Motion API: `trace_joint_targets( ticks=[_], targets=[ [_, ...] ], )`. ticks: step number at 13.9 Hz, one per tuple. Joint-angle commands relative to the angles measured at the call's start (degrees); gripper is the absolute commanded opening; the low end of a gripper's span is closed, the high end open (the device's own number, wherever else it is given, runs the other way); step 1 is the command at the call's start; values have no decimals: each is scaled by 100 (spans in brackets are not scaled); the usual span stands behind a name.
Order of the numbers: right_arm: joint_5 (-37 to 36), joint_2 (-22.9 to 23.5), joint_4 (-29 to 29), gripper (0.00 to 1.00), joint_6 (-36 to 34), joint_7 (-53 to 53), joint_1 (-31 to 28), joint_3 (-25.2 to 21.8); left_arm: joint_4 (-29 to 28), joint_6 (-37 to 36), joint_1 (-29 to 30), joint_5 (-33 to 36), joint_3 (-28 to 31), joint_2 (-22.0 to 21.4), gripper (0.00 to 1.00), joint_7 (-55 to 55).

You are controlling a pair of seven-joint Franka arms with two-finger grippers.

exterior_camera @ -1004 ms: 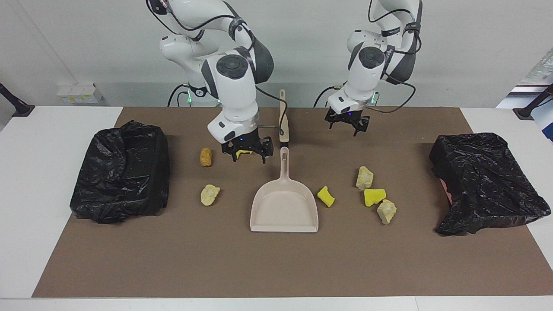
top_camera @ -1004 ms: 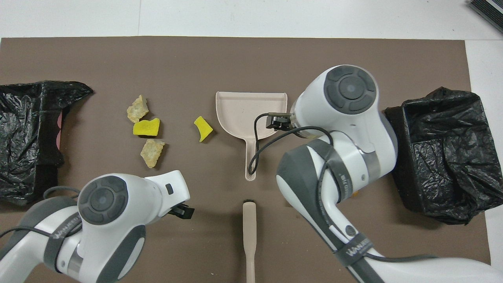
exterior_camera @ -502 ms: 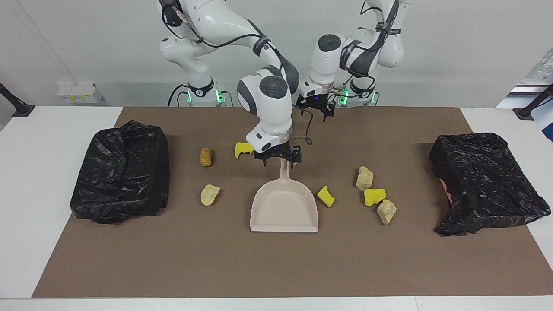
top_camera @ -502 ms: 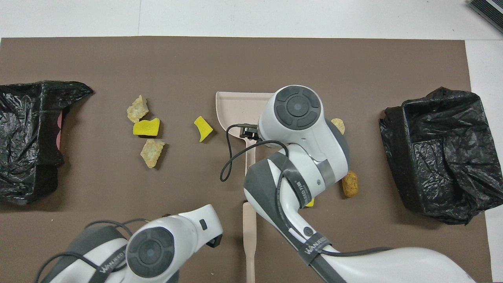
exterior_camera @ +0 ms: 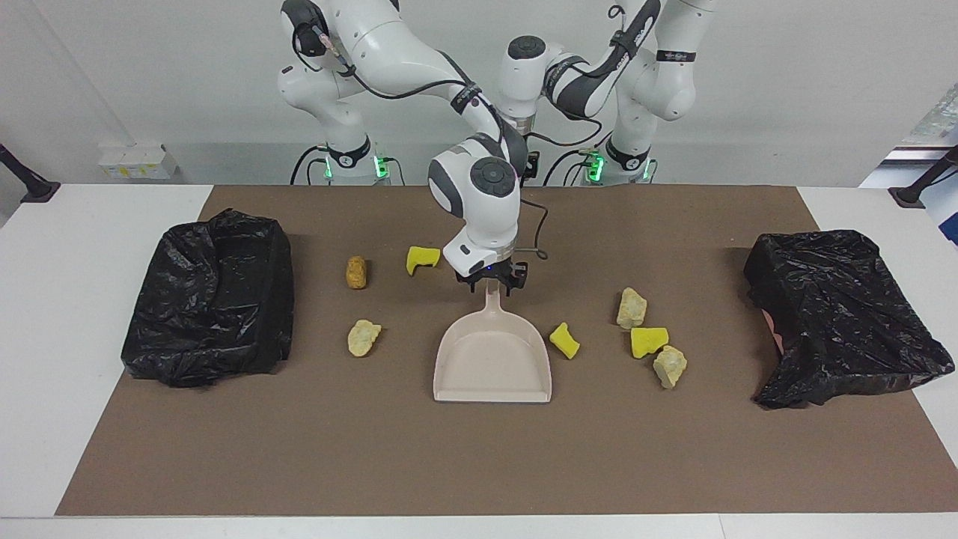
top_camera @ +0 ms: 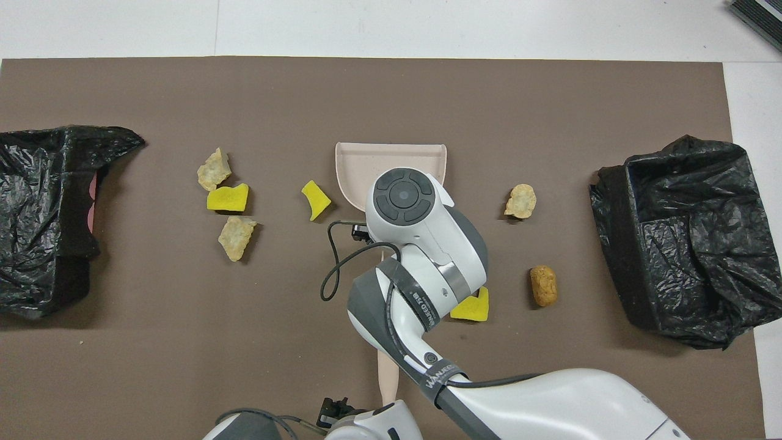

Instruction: Sweep and dump trash in bin

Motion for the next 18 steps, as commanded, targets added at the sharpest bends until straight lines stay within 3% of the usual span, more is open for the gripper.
trace_joint_targets(
  ticks=[1, 4, 5, 7, 12, 14, 18],
  targets=[
    [110, -150, -114, 3, 49, -164, -24, 13, -72, 138, -194, 41, 101, 34, 100, -49],
    [4, -176, -88, 0, 85, -330, -24, 13, -72, 102, -194, 41, 101, 60, 96, 22],
    [4, -263, -70, 0, 76, -714, -42, 13, -72, 102, -194, 41, 101, 60, 80, 126],
    [4, -413, -88, 0, 15, -1741, -173, -22, -72, 76, -194, 41, 101, 60, 60, 425],
    [-57, -527, -88, 0, -47, -4851, -876, -23, -72, 50, -194, -204, 92, 52, 60, 426],
    [-57, -545, -97, 0, -99, -5864, -1113, -22, -81, 41, -194, -266, 92, 52, 65, 426],
    [-311, -554, -123, 0, -275, -8121, -1237, -31, -72, -12, -194, -310, 92, 113, 70, 576]
  ],
)
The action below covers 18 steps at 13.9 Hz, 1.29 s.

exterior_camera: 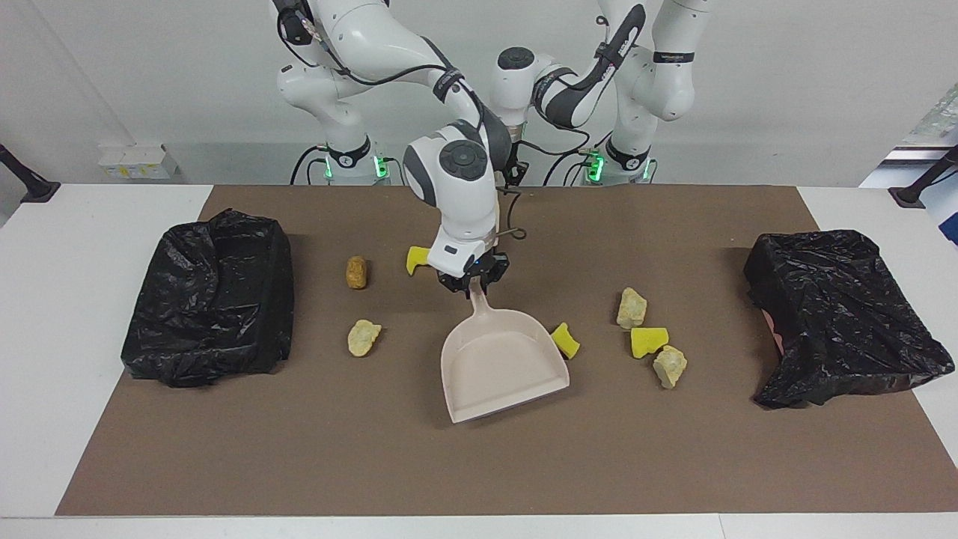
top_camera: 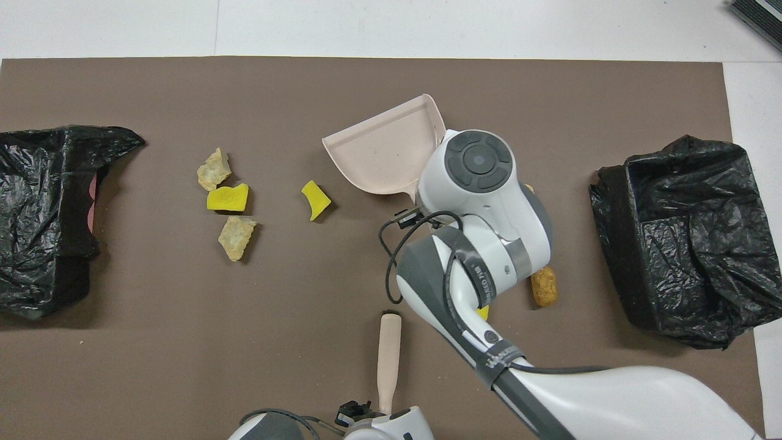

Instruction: Sweep and dump trash in bin

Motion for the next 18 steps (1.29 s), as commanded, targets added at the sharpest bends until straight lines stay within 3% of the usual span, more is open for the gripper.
trace_joint_targets(
  ticks=[1, 2, 4, 5, 8, 13, 18],
  targets=[
    [-334, -141, -135, 0, -127, -1537, -98, 70, -78, -53, -127, -140, 90, -24, 67, 160],
    [-466, -141, -135, 0, -214, -1926, -98, 61, -78, -53, -135, -140, 90, -32, 60, 186],
    [-913, -168, -126, 0, -268, -2464, -46, 79, -78, -114, -205, -148, 90, -41, 5, 606],
    [-1107, -168, -126, 0, -259, -2718, -19, 87, -69, -176, -180, -157, 98, -41, 0, 617],
    [-1302, -133, -126, 0, -180, -3379, 42, 88, 62, -421, -109, -306, 116, -32, 0, 582],
    [-1294, -71, -144, 0, -189, -3363, 323, 96, 949, -1941, 619, -561, 151, -138, 0, 460],
    [-1153, 157, -179, 0, -101, -2566, 333, 105, 1266, -2452, 1726, -562, 195, -445, 0, 433]
  ],
)
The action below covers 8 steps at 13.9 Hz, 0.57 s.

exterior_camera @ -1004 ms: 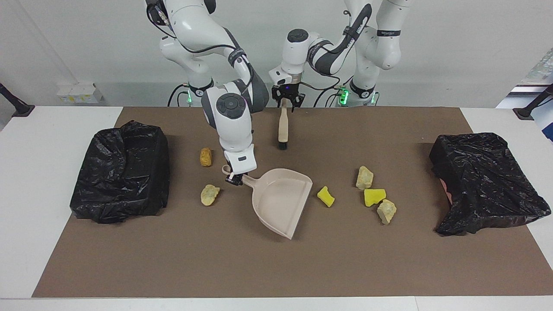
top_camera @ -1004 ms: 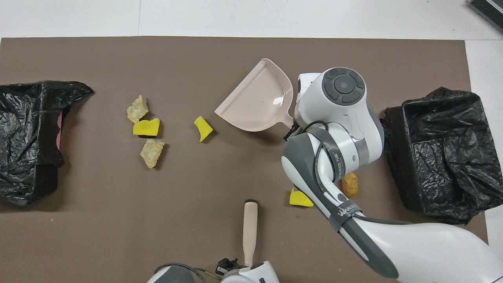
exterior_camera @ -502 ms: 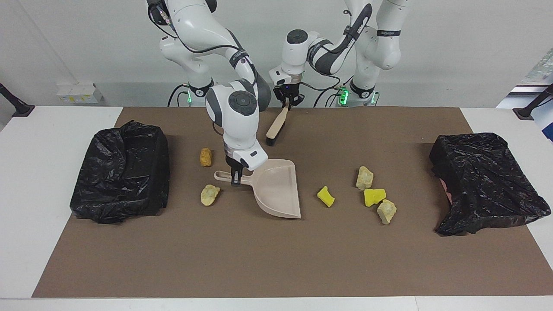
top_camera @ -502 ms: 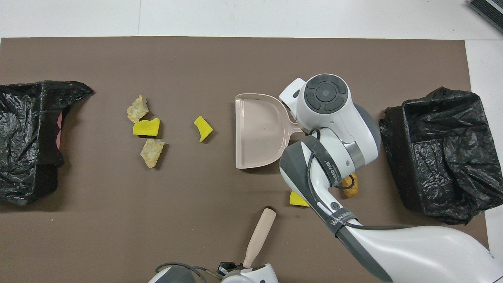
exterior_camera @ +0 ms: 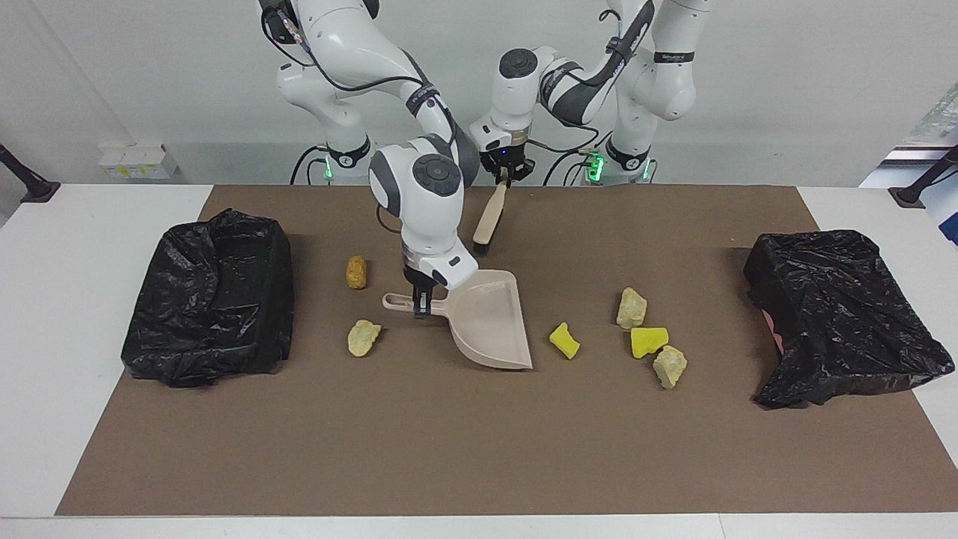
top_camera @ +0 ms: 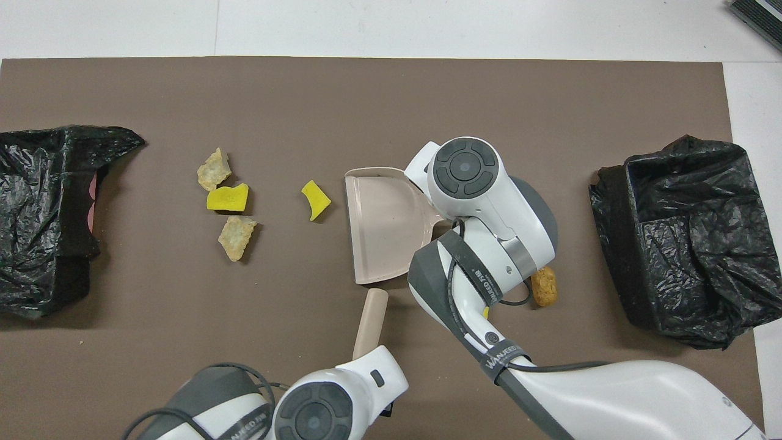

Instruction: Sweep and dump trash in bin

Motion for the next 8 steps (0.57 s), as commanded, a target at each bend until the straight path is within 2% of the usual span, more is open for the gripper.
trace_joint_targets(
  ticks=[1, 3, 7, 8],
  targets=[
    [35, 80, -41, 0, 86, 568, -60, 50, 173, -300, 586, -90, -30, -211, 0, 4],
    [183, 80, -41, 0, 42, 771, -60, 50, 349, -563, 1182, -29, -38, -124, 0, 240],
    [220, 62, -32, 0, 15, 798, 71, 50, 393, -485, 2184, 198, -30, 78, 0, 1583],
    [228, 62, -41, 0, -11, 807, 72, 50, 585, -572, 2500, 322, -30, 200, 0, 1926]
  ],
)
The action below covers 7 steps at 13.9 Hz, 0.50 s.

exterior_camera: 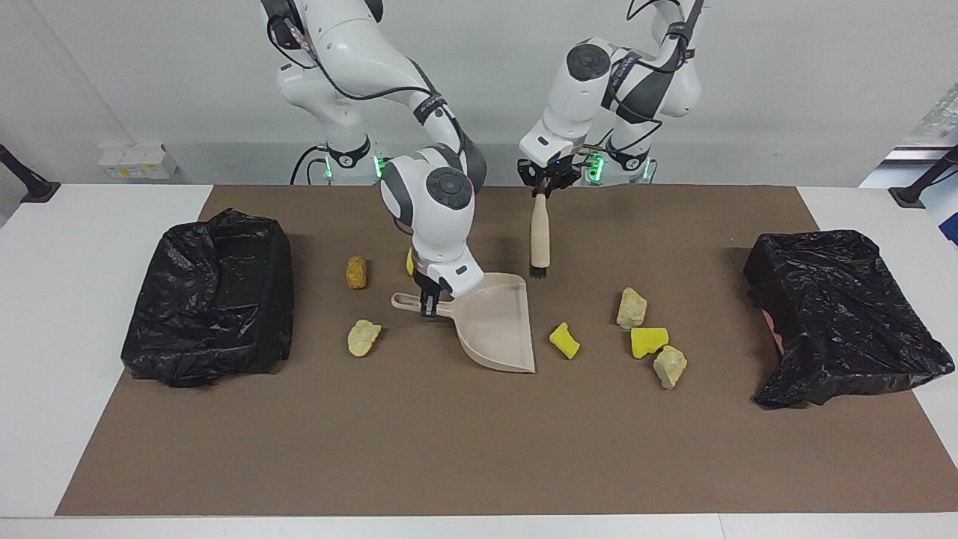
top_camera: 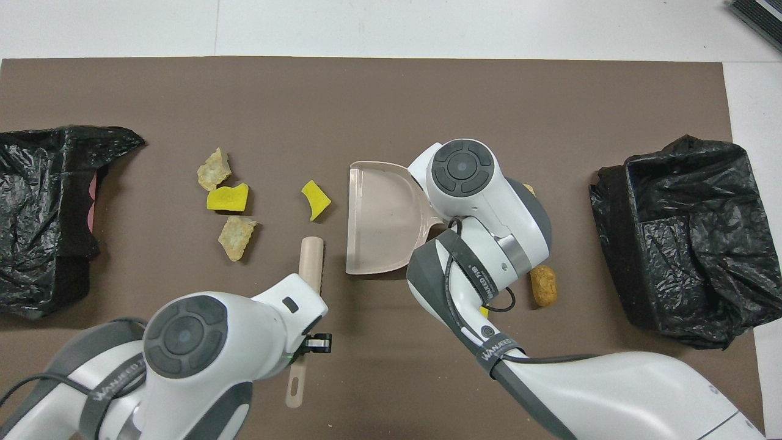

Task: Sweep and dump trash in bin
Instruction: 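Grasp the wooden brush with the left gripper and move it to the debris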

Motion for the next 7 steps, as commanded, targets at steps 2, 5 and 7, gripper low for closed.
trace_joint_targets(
  ticks=[2, 5, 7],
  targets=[
    [112, 4, -46, 0, 25, 256, 42, 37, 599, -235, 1006, 490, -76, 476, 0, 1130],
    [103, 13, -37, 0, 87, 266, 78, 37, 933, -104, 1710, 711, -76, 880, 0, 1914],
    [94, 13, -37, 0, 87, 266, 78, 37, 1214, 211, 2262, 765, -76, 1301, 0, 2179]
  ],
)
